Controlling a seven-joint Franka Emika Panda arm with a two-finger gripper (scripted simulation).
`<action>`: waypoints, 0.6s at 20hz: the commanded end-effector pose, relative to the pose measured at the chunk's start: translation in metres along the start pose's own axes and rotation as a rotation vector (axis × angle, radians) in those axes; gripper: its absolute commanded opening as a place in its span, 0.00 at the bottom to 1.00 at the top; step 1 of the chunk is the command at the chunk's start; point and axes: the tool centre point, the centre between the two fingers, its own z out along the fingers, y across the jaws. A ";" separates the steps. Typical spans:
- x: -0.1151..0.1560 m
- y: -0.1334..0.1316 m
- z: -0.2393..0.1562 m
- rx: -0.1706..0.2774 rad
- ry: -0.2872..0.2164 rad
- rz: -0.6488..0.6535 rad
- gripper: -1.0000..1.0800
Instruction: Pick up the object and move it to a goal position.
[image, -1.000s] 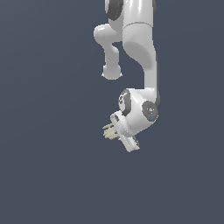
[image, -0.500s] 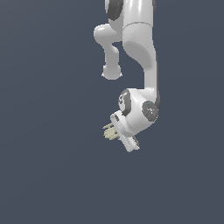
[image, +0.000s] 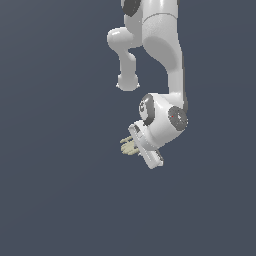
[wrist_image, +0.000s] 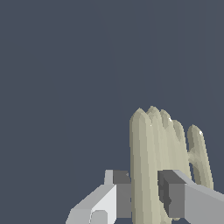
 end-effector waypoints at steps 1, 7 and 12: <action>-0.005 0.005 -0.016 0.001 0.000 -0.001 0.00; -0.023 0.023 -0.069 0.001 0.000 -0.001 0.00; -0.041 0.042 -0.124 0.001 0.000 -0.001 0.00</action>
